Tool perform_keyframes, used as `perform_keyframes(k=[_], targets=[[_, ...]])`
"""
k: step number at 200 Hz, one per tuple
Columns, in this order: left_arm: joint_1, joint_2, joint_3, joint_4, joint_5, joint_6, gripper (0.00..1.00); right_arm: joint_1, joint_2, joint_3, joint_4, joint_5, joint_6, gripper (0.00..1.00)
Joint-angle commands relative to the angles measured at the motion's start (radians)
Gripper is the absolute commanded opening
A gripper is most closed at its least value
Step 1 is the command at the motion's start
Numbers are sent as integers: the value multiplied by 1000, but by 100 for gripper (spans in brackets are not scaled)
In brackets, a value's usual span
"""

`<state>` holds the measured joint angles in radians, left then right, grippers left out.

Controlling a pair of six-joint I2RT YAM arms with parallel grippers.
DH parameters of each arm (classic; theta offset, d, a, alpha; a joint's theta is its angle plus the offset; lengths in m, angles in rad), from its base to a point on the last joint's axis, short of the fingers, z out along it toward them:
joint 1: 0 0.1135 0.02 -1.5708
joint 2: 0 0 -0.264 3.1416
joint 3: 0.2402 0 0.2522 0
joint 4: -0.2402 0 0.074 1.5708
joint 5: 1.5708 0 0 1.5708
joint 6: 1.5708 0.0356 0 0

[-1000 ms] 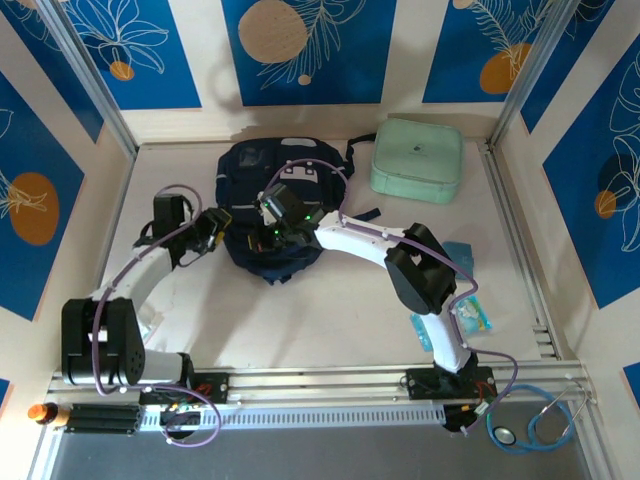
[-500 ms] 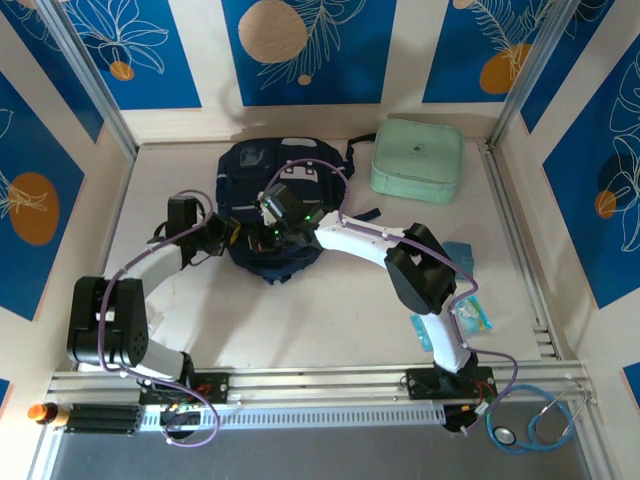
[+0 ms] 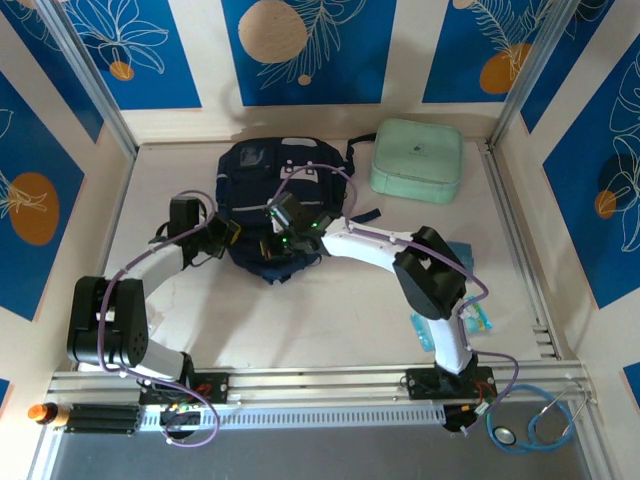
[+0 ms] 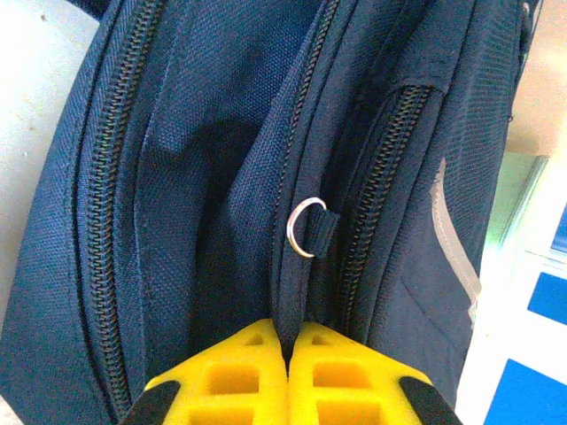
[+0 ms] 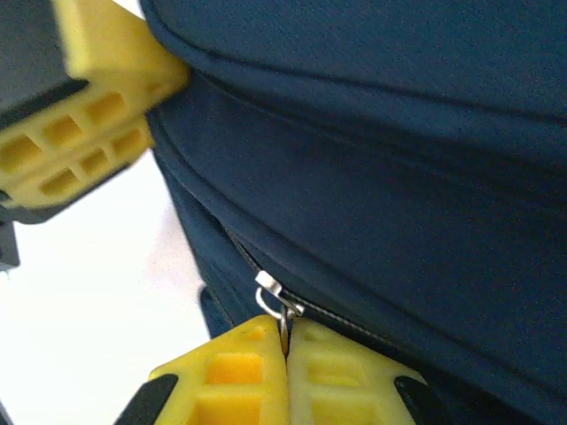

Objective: Pack the student bag
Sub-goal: Zip the student bag at the top-center of the table.

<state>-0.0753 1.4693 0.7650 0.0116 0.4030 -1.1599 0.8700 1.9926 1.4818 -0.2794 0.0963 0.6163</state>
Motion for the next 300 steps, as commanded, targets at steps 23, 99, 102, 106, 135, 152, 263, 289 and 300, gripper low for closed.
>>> perform_keyframes(k=[23,99,102,106,135,152,263,289,300], targets=[[2,-7,45,-22,-69,80,0,-48,-119,-141,-83,89,-43,0],[21,-8,63,-79,-56,154,0,-178,-269,-255,-115,149,-120,0],[22,-7,63,-83,-56,158,0,-183,-275,-258,-116,152,-123,0],[22,-9,64,-85,-57,160,0,-189,-280,-261,-118,158,-126,0],[32,-7,66,-92,-40,177,0,-245,-287,-280,-123,179,-185,0],[37,4,84,-108,1,223,0,-275,-276,-287,-95,119,-306,0],[103,-1,148,-273,41,425,23,-345,-247,-97,-221,-38,-497,0],[115,-105,126,-319,-74,415,46,-257,-246,-68,-208,-99,-465,0],[115,-168,104,-343,-160,402,50,-220,-223,-49,-198,-99,-440,0]])
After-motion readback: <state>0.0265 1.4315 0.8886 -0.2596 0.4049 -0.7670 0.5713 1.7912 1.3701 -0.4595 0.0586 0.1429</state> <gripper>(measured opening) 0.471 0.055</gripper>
